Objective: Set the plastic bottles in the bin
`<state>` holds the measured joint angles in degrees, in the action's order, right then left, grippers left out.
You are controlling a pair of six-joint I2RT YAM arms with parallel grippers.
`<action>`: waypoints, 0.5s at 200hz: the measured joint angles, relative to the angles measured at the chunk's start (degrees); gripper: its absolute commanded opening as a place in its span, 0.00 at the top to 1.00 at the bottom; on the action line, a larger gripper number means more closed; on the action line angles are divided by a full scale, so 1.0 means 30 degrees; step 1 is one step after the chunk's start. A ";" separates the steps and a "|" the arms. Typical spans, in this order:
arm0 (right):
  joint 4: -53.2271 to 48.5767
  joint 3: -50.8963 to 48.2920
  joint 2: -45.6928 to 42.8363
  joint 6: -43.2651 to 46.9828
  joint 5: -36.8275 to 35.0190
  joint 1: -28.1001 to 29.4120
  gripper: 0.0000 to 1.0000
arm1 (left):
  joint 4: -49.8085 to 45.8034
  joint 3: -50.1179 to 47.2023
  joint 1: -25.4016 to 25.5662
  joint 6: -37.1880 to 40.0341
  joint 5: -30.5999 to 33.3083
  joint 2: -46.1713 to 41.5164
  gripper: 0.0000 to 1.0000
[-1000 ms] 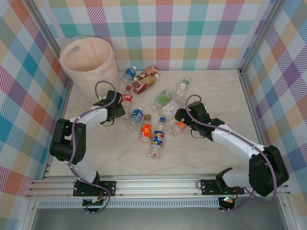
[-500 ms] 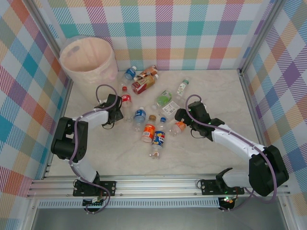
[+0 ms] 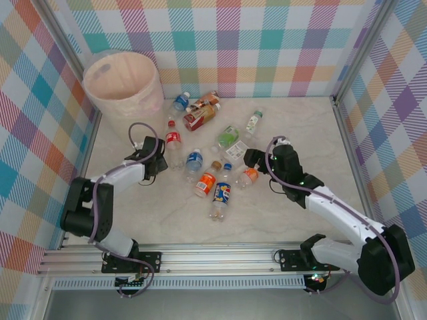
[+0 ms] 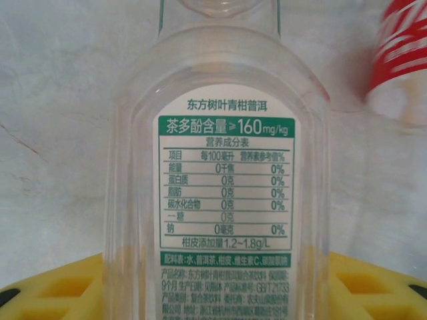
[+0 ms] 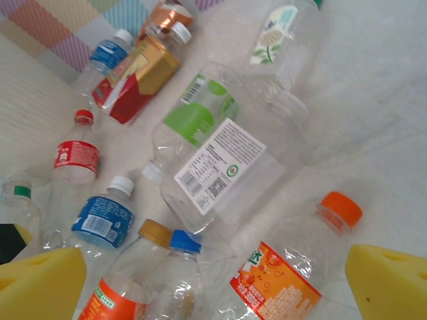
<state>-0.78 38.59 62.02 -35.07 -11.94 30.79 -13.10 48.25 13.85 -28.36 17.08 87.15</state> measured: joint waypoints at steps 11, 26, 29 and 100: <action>0.0408 -0.0146 -0.0284 0.0444 0.0015 0.0000 0.00 | 0.0095 -0.0277 0.0058 0.0306 -0.0262 -0.1005 0.52; 0.0852 -0.0211 -0.0597 0.1056 0.0138 0.0000 0.00 | 0.0262 -0.0663 0.0240 0.0648 -0.0612 -0.2266 0.53; 0.0962 -0.0219 -0.0656 0.1202 0.0160 0.0000 0.00 | 0.0270 -0.0707 0.0277 0.0721 -0.0678 -0.2521 0.53; 0.3228 -0.0226 -0.0707 0.3045 0.0714 0.0000 0.00 | 0.0510 0.0153 0.2244 0.2827 -0.4138 -0.6513 0.54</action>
<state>8.91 37.91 59.90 -25.93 -9.80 30.79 -11.57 48.71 20.58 -19.88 4.67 67.61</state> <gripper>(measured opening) 0.996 0.565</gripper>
